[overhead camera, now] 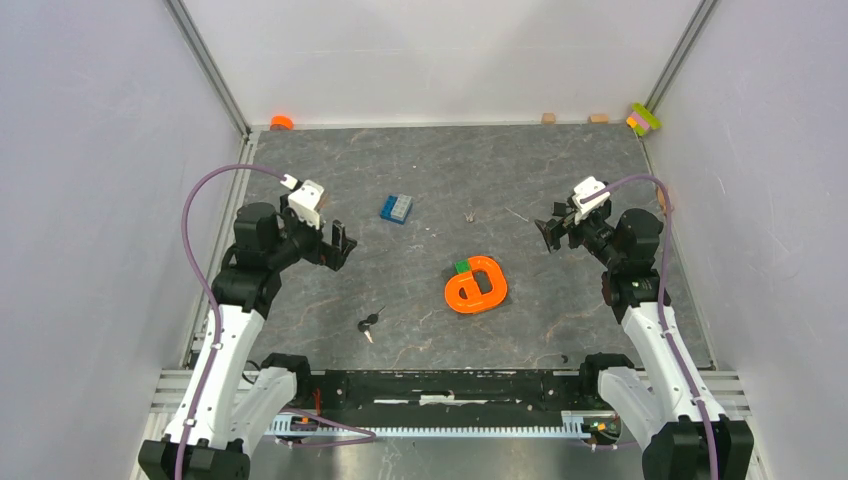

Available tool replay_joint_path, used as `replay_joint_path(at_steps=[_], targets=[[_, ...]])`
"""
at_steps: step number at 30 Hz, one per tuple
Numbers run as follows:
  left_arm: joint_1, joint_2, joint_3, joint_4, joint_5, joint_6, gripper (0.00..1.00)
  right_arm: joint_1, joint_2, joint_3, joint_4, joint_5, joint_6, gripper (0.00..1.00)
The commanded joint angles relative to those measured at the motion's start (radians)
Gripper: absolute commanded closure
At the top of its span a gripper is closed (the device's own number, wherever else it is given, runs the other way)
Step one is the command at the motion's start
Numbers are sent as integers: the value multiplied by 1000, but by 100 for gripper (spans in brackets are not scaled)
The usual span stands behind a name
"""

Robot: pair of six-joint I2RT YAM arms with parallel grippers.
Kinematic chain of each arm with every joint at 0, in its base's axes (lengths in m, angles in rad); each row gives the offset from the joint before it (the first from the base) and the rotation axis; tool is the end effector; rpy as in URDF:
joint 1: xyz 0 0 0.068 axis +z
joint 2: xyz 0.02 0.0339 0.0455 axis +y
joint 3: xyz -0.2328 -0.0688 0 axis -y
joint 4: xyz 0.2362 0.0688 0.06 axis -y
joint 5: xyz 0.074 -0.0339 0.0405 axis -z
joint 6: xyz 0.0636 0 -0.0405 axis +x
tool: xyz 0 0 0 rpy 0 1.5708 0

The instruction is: Unlock with the key

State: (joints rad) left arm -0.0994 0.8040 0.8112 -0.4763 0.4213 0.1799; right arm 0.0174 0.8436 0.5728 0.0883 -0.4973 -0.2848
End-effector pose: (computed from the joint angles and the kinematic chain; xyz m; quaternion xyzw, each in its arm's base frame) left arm 0.2084 -0.0469 0.2832 0.2244 0.8099 -0.1574 0.5186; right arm 0.2361 0.0345 0.2585 -0.2678 0.7128 0.1048 0.6397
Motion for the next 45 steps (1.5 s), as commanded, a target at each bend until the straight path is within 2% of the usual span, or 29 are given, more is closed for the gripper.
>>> replay_joint_path(at_steps=[1,12,18,22,26,30,33,35,38,40,45], targets=[[4,-17,1,11,3,18,0,-4,-11,16,16,-23,-8,2],[6,-13,23,-2,-41,22,0,-4,-6,12,13,-53,-20,2],[6,-29,54,-52,-19,99,0,-4,-3,6,-8,-135,-65,2],[6,-20,67,-67,-106,131,0,-4,-5,3,-12,-153,-74,2],[5,4,93,-155,-159,229,0,-4,-2,6,-18,-147,-84,2],[5,86,111,-239,-278,327,0,-4,13,22,-43,-136,-99,2],[6,135,89,-233,-341,359,0,-2,21,25,-52,-147,-106,2],[5,164,92,-260,-290,365,0,-2,23,27,-58,-156,-112,2],[-9,189,106,-373,-73,426,0,-2,36,27,-59,-157,-120,2],[-70,200,86,-407,-24,457,0,-2,45,16,-52,-160,-123,2],[-408,259,-21,-417,-186,457,15,-2,62,11,-51,-163,-133,2]])
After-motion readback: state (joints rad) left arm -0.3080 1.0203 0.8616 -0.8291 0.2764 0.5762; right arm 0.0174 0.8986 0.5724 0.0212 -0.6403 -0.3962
